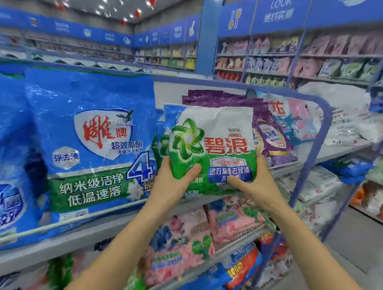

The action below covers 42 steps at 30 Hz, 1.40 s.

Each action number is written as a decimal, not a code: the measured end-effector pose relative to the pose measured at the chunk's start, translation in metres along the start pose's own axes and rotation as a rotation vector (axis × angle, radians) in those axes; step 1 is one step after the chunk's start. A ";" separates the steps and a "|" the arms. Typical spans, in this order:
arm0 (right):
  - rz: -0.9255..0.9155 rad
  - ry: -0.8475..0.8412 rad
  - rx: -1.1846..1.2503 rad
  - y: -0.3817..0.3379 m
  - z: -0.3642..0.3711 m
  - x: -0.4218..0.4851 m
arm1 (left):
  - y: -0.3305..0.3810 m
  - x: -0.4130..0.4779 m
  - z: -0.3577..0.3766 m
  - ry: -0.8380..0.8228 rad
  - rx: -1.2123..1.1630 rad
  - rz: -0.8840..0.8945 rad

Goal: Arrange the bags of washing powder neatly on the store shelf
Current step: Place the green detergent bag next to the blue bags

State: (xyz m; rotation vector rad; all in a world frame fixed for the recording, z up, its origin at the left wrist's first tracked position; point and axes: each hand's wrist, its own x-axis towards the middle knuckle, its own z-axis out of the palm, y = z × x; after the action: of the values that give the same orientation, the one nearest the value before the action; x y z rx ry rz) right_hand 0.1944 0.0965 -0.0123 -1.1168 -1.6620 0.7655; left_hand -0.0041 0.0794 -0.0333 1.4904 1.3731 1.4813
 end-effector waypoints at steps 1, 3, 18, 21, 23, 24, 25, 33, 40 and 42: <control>0.001 -0.029 -0.017 0.003 -0.003 0.008 | 0.001 0.003 0.002 0.044 0.090 0.061; -0.010 -0.091 -0.023 0.012 -0.007 0.024 | -0.001 0.009 0.008 0.116 0.241 0.148; -0.200 -0.372 -0.017 0.045 0.010 0.120 | 0.004 0.050 0.013 0.302 0.534 0.074; -0.252 -0.361 -0.006 0.043 0.015 0.117 | 0.009 0.046 0.015 0.318 0.614 0.081; -0.298 -0.343 -0.026 0.048 0.012 0.107 | 0.008 0.037 0.018 0.298 0.741 0.049; -0.324 -0.332 -0.042 0.052 0.010 0.102 | 0.006 0.033 0.020 0.278 0.828 0.011; -0.341 -0.321 -0.070 0.056 0.006 0.097 | 0.005 0.028 0.021 0.268 0.905 -0.029; -0.290 -0.449 -0.252 0.064 -0.029 0.100 | 0.011 0.013 0.011 0.194 0.747 -0.199; -0.326 -0.393 -0.423 0.058 -0.013 0.118 | 0.003 0.017 0.014 0.240 0.846 -0.116; -0.325 -0.382 -0.466 0.053 -0.010 0.121 | 0.004 0.021 0.012 0.250 0.873 -0.154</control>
State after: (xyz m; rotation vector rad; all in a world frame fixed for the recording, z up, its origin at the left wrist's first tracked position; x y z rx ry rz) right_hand 0.2058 0.2282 -0.0111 -1.0061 -2.3612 0.4027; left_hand 0.0047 0.1014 -0.0254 1.6448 2.4259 1.0192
